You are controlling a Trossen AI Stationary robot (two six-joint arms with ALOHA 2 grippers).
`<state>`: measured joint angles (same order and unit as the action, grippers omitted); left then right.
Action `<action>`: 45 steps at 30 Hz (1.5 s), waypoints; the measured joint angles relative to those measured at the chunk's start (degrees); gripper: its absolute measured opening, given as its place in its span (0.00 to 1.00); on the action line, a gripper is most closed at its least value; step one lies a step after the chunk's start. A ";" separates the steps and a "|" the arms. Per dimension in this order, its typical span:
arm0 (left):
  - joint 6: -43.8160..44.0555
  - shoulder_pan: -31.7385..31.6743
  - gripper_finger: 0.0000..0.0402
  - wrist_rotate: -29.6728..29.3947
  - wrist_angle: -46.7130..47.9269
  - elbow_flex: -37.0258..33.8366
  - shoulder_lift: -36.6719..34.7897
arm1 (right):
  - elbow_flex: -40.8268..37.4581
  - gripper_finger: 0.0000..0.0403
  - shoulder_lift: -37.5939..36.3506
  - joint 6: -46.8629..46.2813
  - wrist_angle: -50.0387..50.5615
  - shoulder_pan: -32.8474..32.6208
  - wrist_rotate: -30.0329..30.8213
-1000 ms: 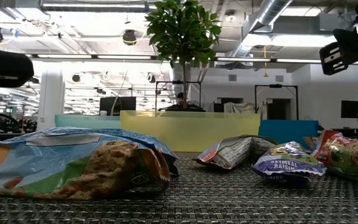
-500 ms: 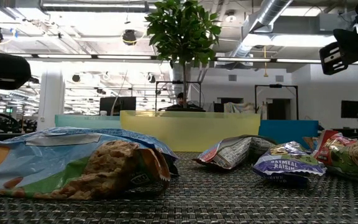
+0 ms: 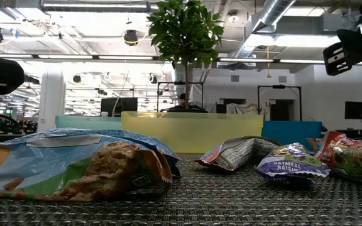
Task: Pick and place Granola Bars by type
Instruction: Put the red granola bar into the green bin
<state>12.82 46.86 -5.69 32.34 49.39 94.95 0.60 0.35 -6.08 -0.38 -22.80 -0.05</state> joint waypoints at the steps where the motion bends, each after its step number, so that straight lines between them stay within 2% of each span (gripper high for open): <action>1: 0.50 0.02 0.06 -0.14 -0.93 -0.10 -0.33 | 0.00 0.32 -0.01 0.02 0.00 0.01 0.02; 8: 2.48 -0.17 0.08 -5.16 -6.71 0.00 -5.68 | 0.00 0.32 0.01 0.01 0.00 0.00 0.00; 13: 4.93 -1.87 0.07 -8.44 -12.32 0.04 -9.96 | 0.02 0.32 0.00 0.01 -0.02 -0.01 0.02; 25: 11.84 -10.97 0.07 -8.72 -35.90 0.13 -18.34 | 0.02 0.32 0.01 0.01 0.00 0.00 0.00; 29: 12.26 -13.20 0.06 -8.70 -41.05 0.15 -20.53 | 0.02 0.32 0.01 0.01 0.00 0.00 0.00; 34: 11.75 -15.05 0.06 -8.72 -43.27 0.21 -22.35 | 0.02 0.32 0.01 0.01 0.00 0.00 0.00; 45: 12.19 -19.66 0.06 -8.84 -43.61 0.36 -21.11 | 0.02 0.32 0.00 0.00 -0.02 0.01 0.00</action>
<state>25.02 27.19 -14.53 -11.27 49.75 73.84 0.62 0.35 -6.08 -0.40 -22.79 -0.05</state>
